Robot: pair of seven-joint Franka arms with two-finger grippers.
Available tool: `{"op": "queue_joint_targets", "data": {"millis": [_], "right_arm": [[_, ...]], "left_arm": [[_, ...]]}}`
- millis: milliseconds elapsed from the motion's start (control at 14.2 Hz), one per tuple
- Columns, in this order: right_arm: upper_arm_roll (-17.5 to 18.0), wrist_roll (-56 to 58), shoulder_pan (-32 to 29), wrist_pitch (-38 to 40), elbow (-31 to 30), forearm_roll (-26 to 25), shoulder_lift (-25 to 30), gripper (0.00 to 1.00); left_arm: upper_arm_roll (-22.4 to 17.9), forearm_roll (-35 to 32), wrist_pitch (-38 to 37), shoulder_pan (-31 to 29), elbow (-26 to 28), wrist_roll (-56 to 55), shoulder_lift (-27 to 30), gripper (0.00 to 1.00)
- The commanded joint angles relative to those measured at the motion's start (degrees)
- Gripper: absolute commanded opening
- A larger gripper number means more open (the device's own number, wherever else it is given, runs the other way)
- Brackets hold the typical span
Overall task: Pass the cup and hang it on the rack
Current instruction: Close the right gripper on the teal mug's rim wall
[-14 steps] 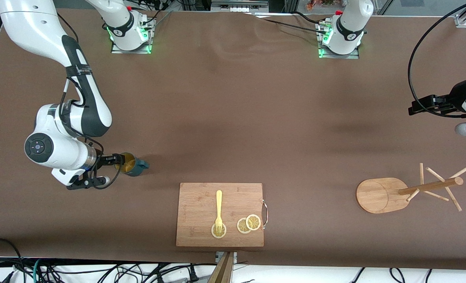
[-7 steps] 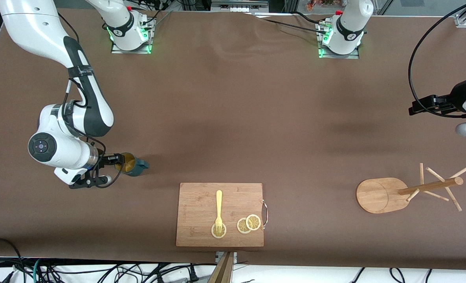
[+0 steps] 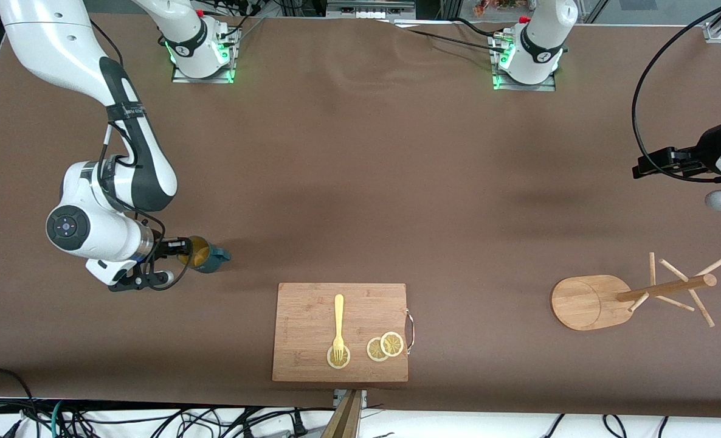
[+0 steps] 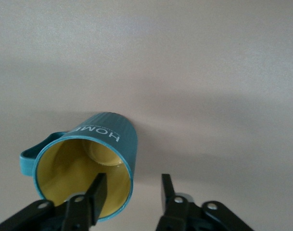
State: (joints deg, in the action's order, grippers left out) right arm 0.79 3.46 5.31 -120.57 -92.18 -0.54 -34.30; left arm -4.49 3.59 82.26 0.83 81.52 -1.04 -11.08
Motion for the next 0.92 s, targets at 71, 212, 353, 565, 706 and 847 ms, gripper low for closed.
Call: {"op": "queue_joint_targets", "data": {"millis": [71,212,353,565,706,847], "right_arm": [[0.4,0.0,-0.1,-0.8,-0.5,0.0,0.0,0.48],[0.4,0.0,-0.1,-0.8,-0.5,0.0,-0.3,0.46],[0.4,0.0,-0.1,-0.7,-0.5,1.4,-0.3,0.42],[0.4,0.0,-0.1,-0.7,-0.6,1.8,-0.3,0.4],[0.4,0.0,-0.1,-0.7,-0.6,1.8,-0.3,0.38],[0.4,0.0,-0.1,-0.6,-0.6,1.8,-0.3,0.3]], "left_arm": [[0.2,0.5,-0.4,-0.4,-1.8,0.9,-1.1,1.0],[0.2,0.5,-0.4,-0.4,-1.9,0.9,-1.1,1.0],[0.3,0.5,-0.5,-0.3,-1.9,0.9,-1.2,1.0],[0.3,0.5,-0.5,-0.4,-1.9,0.9,-1.8,1.0],[0.3,0.5,-0.7,-0.2,-1.9,0.8,-1.8,1.0],[0.4,0.5,-0.7,0.0,-1.9,0.7,-1.8,1.0]]}}
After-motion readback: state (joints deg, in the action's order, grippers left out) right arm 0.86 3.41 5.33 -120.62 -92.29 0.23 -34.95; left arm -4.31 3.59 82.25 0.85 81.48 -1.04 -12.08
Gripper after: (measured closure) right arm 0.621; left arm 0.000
